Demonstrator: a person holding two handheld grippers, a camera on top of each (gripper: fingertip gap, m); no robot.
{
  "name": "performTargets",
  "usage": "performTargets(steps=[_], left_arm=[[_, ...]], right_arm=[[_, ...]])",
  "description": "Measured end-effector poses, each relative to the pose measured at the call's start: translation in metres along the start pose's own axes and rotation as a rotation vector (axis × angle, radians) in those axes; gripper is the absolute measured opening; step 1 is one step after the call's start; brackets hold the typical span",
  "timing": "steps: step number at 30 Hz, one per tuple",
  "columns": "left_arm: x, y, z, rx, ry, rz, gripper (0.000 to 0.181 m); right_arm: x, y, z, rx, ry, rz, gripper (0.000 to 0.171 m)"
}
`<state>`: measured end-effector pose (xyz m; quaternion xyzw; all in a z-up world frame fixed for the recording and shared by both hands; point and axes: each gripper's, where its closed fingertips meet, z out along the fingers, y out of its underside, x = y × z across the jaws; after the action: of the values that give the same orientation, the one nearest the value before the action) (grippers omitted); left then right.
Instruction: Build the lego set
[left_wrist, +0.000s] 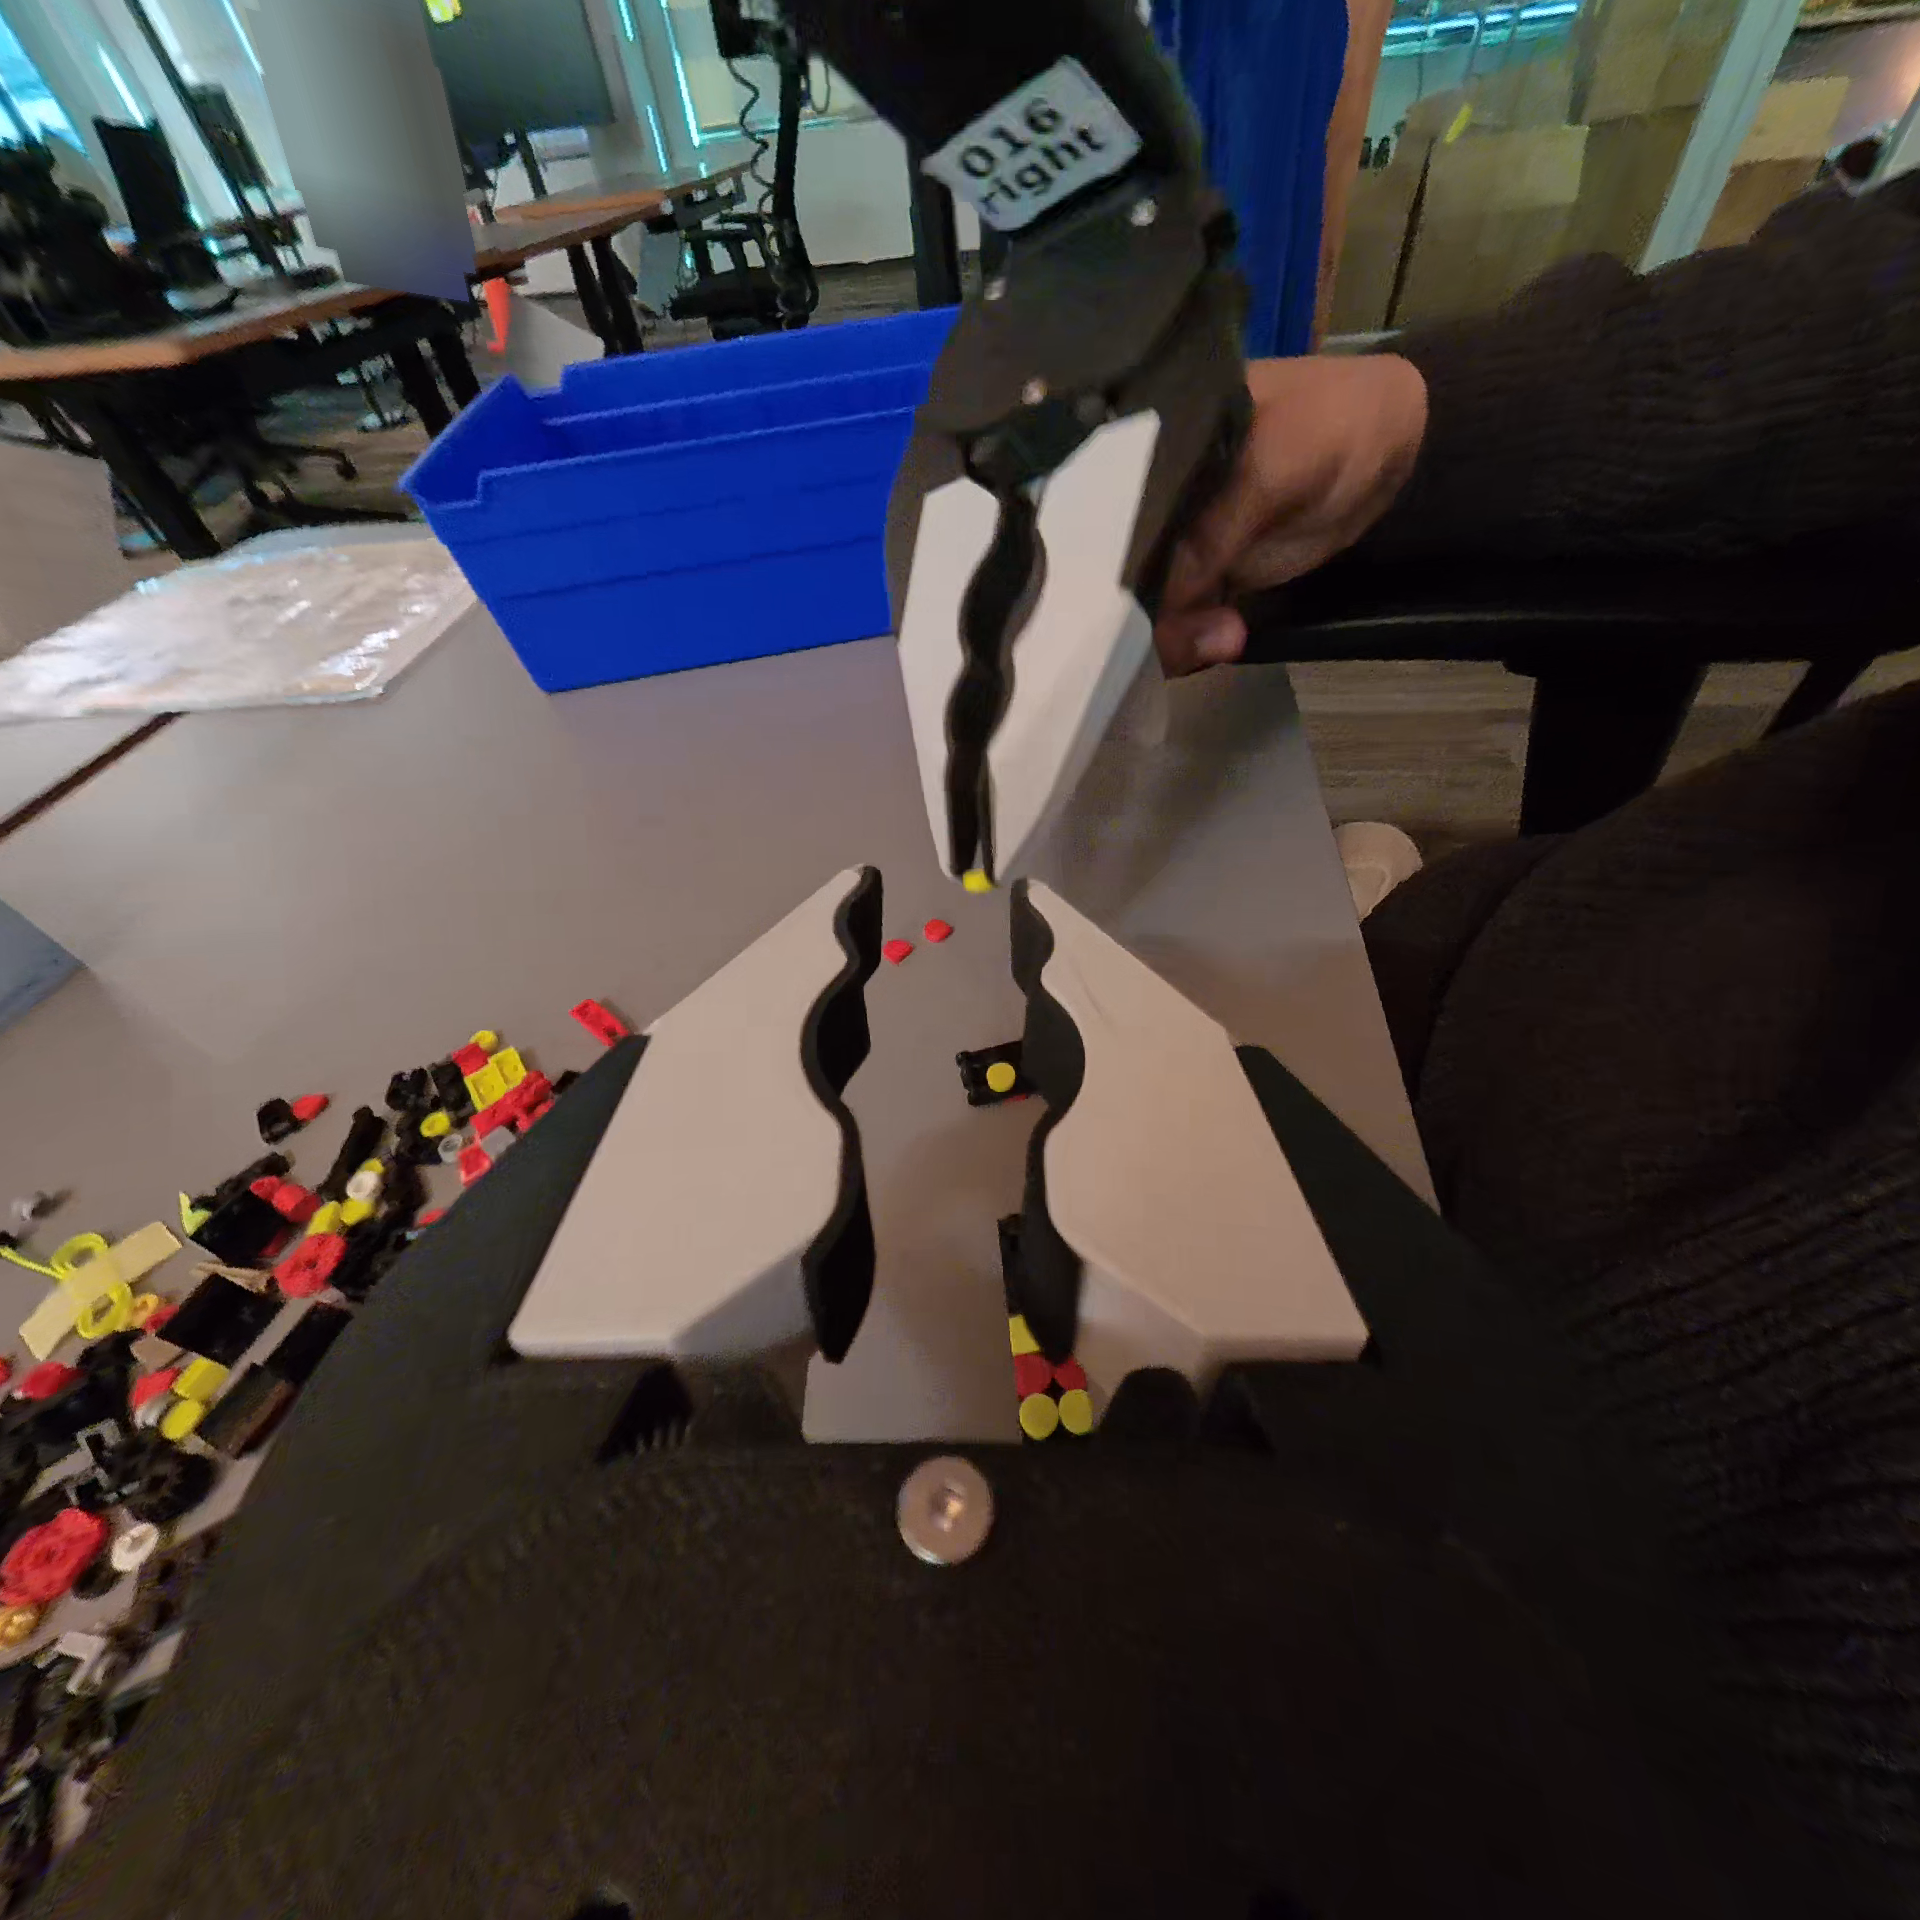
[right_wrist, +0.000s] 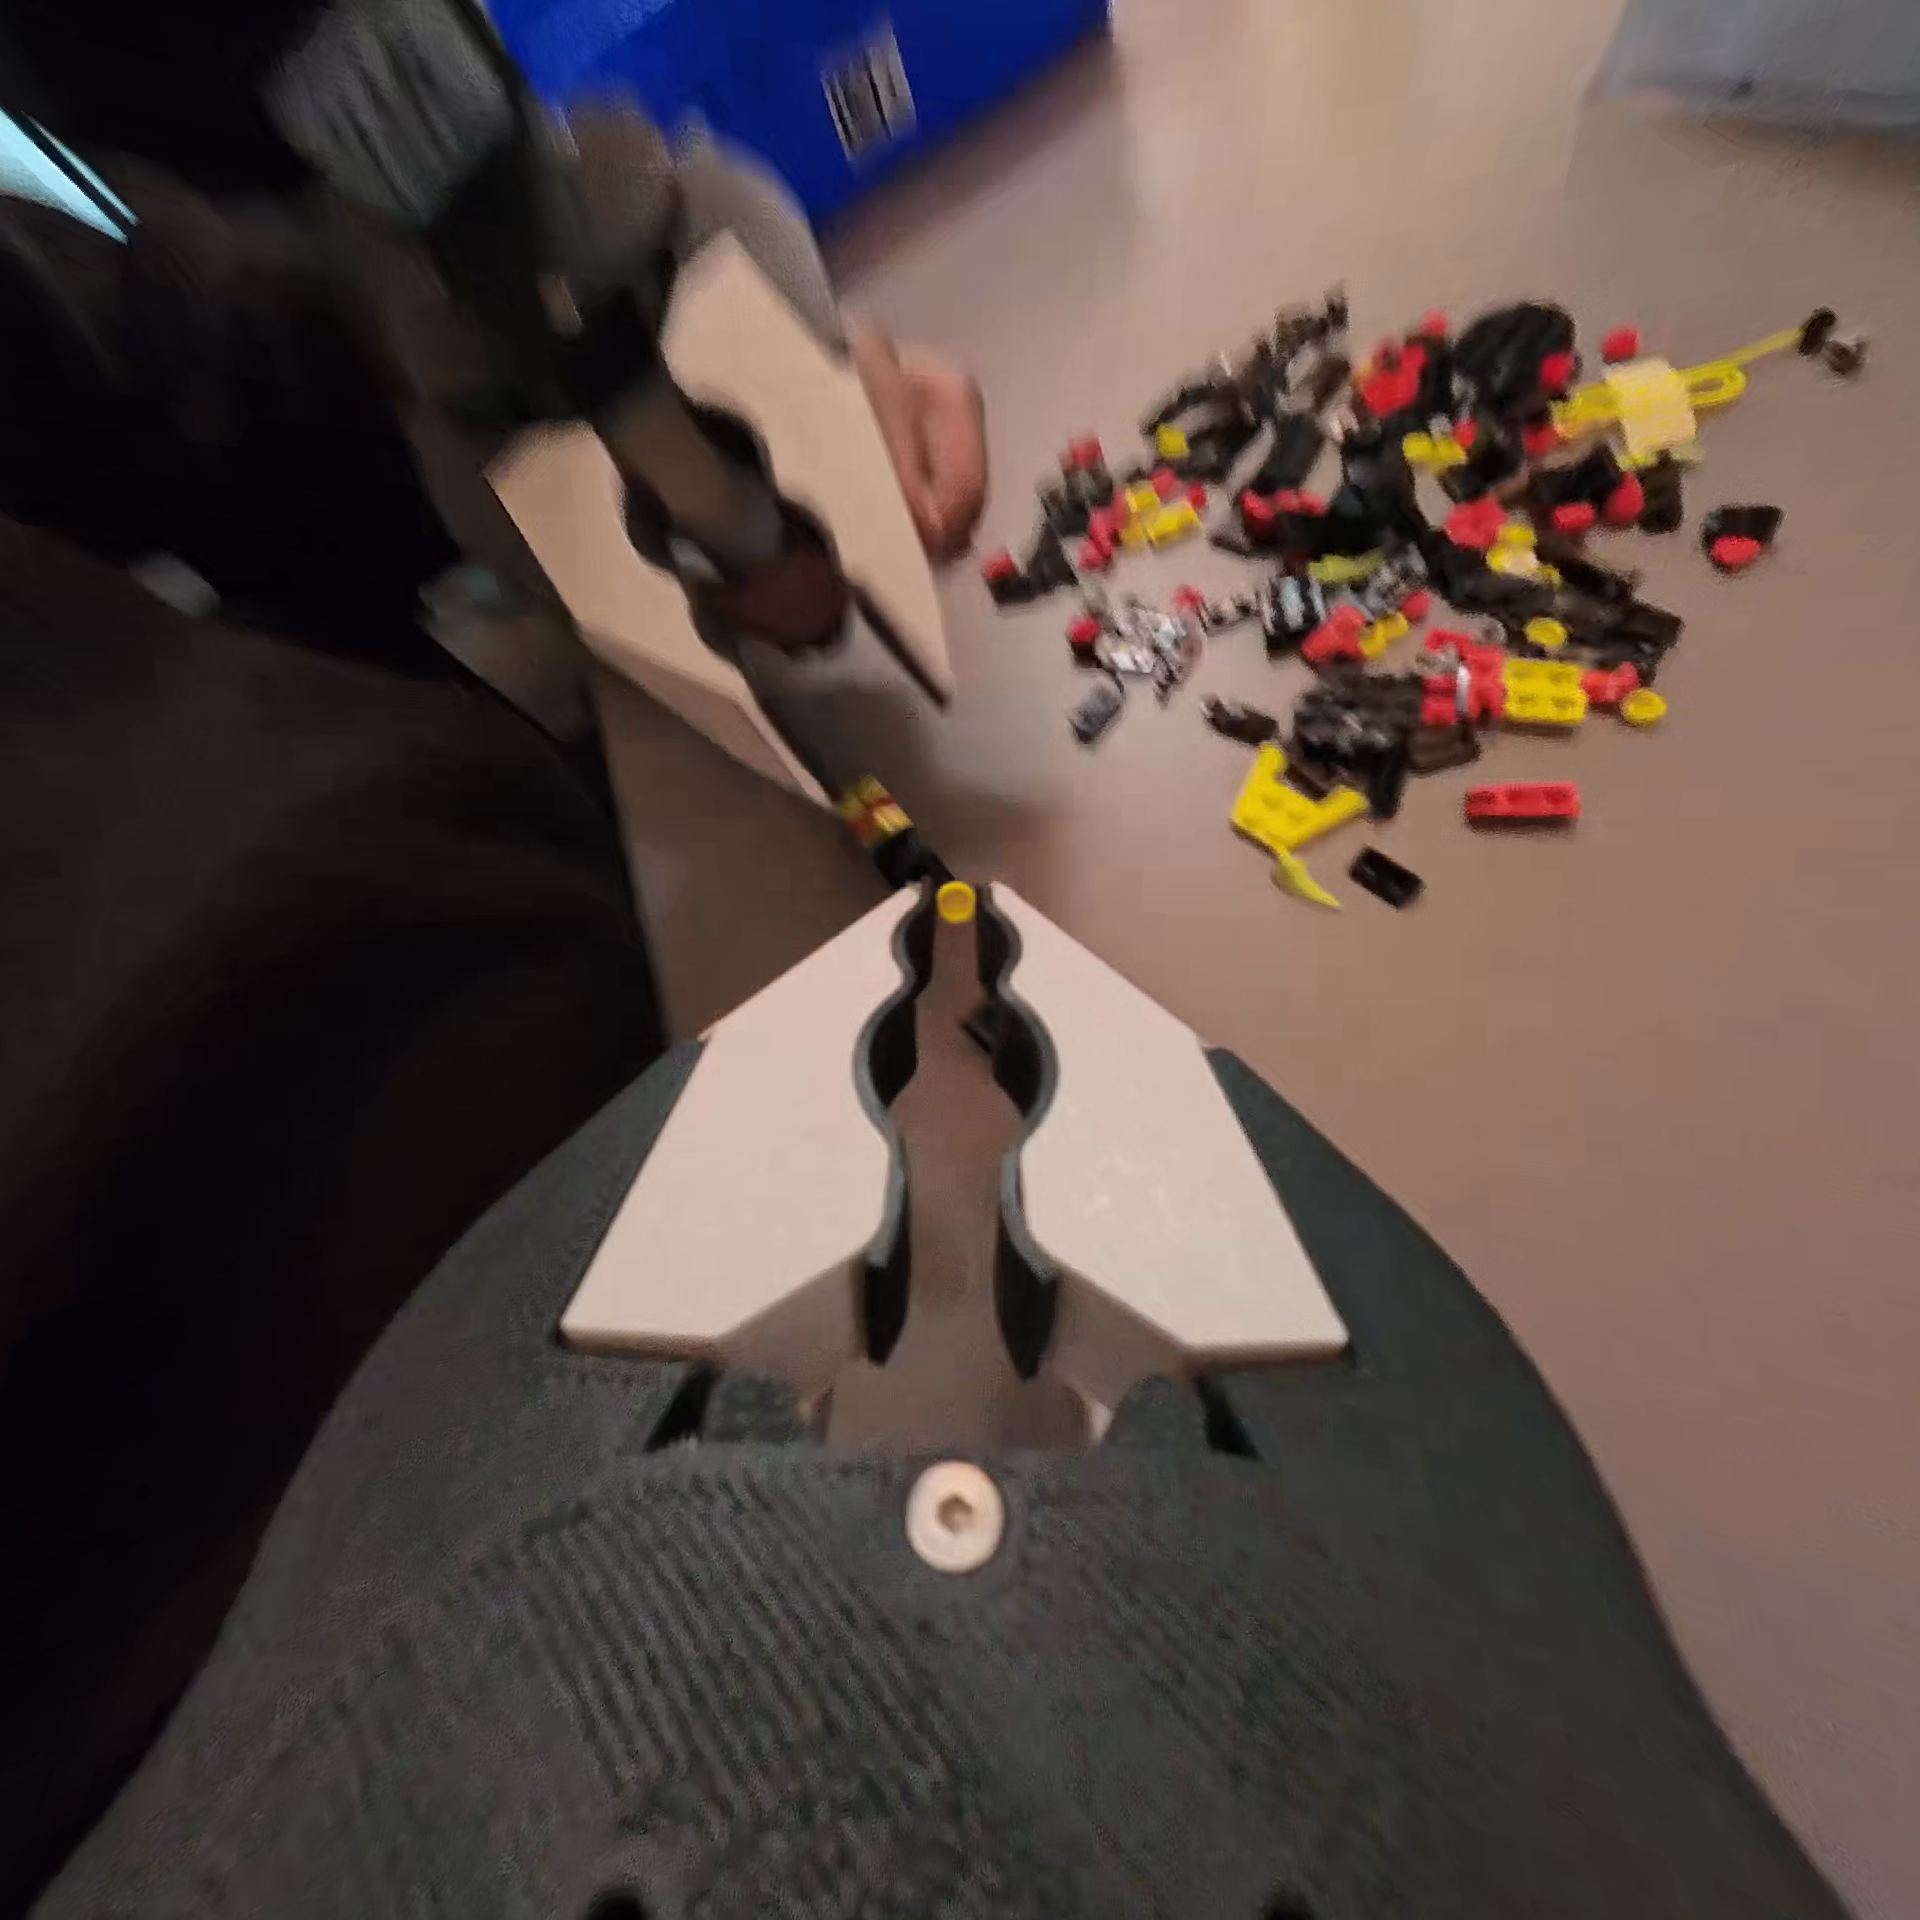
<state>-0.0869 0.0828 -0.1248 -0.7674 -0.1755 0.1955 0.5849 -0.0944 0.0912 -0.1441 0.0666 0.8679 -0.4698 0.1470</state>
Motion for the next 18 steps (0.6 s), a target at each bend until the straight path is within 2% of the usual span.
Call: performTargets(steps=[1,4,10,18], left_arm=[[0.002,-0.002,0.000,0.007,0.001,0.021,0.019],[0.006,-0.013,-0.002,0.068,-0.001,0.050,0.014],[0.006,-0.036,-0.013,0.180,-0.057,0.135,0.012],[0.009,-0.042,-0.014,0.203,-0.106,0.219,0.010]], right_arm=[[-0.006,-0.011,-0.004,0.069,-0.064,0.059,0.006],[-0.024,-0.033,-0.013,0.224,-0.267,0.224,0.006],[-0.040,-0.059,-0.021,0.407,-0.540,0.469,0.006],[-0.039,-0.064,-0.019,0.451,-0.592,0.577,0.006]])
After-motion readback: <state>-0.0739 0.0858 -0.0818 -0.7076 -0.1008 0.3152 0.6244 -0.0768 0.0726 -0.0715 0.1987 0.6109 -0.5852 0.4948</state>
